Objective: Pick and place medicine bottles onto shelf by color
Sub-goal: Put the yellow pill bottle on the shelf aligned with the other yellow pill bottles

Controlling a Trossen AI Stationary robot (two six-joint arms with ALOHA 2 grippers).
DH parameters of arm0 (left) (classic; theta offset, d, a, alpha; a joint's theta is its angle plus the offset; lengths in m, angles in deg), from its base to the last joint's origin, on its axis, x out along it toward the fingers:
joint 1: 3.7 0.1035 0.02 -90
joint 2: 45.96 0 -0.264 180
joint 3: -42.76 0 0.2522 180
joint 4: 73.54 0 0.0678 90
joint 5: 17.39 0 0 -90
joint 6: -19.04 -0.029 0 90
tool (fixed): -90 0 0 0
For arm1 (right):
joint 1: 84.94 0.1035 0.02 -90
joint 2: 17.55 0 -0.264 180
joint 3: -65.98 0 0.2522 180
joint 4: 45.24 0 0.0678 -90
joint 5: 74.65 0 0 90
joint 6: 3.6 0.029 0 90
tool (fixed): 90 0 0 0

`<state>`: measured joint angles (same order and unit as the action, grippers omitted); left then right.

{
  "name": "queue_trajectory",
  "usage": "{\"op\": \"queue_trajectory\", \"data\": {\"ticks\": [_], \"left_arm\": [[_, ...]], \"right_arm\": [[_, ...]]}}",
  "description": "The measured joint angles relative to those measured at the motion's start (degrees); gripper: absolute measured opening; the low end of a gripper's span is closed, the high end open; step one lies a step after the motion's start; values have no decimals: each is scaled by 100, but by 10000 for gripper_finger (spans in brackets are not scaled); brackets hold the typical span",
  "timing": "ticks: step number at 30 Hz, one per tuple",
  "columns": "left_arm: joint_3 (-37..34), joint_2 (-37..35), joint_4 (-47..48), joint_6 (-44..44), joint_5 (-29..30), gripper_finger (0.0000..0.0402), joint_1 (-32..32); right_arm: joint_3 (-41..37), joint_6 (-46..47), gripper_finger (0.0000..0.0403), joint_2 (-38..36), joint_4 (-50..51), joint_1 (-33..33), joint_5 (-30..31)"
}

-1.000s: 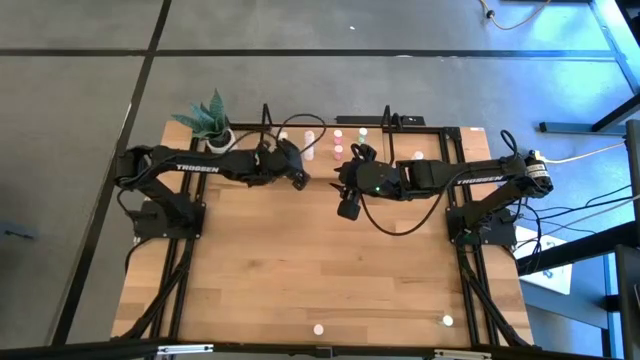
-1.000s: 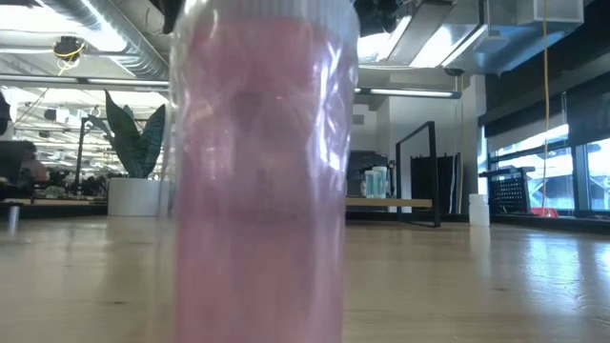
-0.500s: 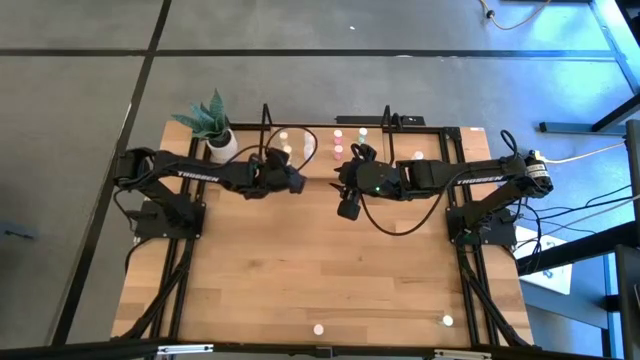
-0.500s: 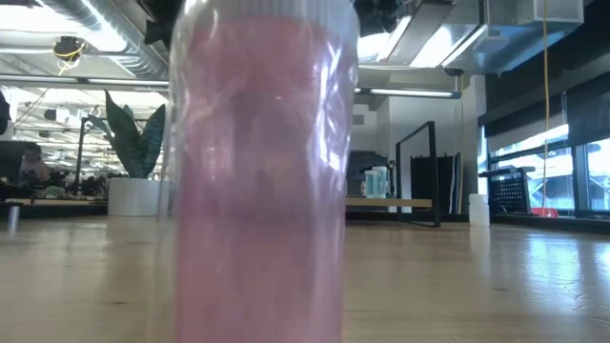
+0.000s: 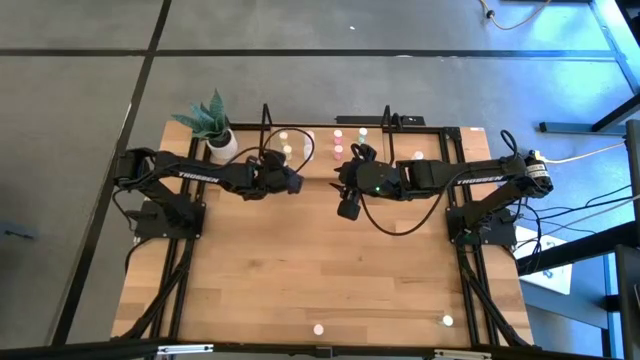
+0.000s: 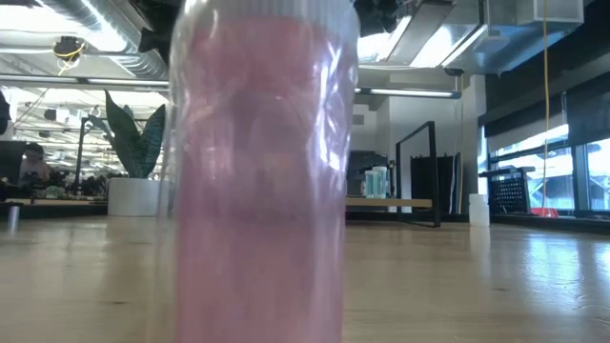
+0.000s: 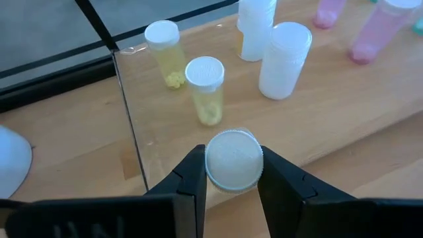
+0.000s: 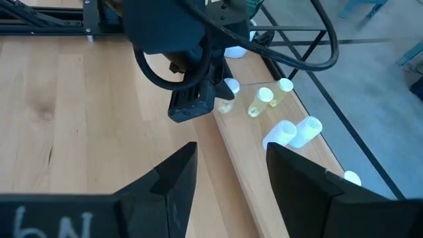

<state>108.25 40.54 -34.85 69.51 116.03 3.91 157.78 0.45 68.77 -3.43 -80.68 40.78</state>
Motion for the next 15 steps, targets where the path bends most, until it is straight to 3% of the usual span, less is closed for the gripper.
{"op": "queue_trajectory", "data": {"ticks": [15], "left_arm": [[-4,96,-13,-73,-179,92,112]], "right_arm": [[0,0,184,-1,-3,0,0]]}}
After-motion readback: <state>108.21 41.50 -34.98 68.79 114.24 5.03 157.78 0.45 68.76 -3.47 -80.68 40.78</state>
